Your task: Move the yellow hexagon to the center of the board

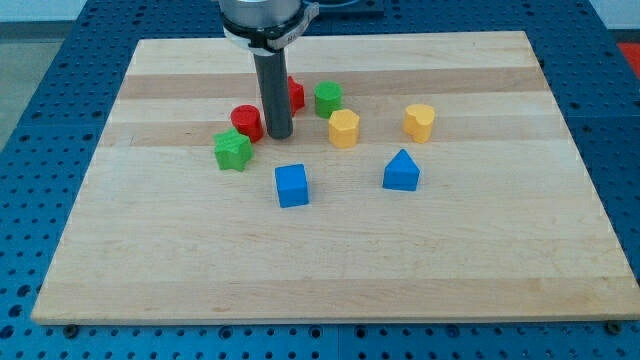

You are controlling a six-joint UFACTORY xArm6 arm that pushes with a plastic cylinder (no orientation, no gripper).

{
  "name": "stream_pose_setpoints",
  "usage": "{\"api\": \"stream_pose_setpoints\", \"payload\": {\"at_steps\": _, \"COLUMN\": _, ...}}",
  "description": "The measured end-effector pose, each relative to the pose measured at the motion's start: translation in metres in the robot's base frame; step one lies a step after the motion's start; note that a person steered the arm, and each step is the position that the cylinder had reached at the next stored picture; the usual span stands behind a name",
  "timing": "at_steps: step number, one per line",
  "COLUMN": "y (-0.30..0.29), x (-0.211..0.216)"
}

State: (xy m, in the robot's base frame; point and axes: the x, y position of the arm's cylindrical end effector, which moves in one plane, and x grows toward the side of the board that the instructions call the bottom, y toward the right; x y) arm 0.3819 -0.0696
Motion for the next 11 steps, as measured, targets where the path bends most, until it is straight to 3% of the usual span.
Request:
{"api": "stream_pose_setpoints", "payload": {"at_steps": 8, "y": 0.129, "x": -0.038}}
{"api": "stream_pose_setpoints", "payload": {"at_steps": 11, "y": 0.125, "x": -0.025}}
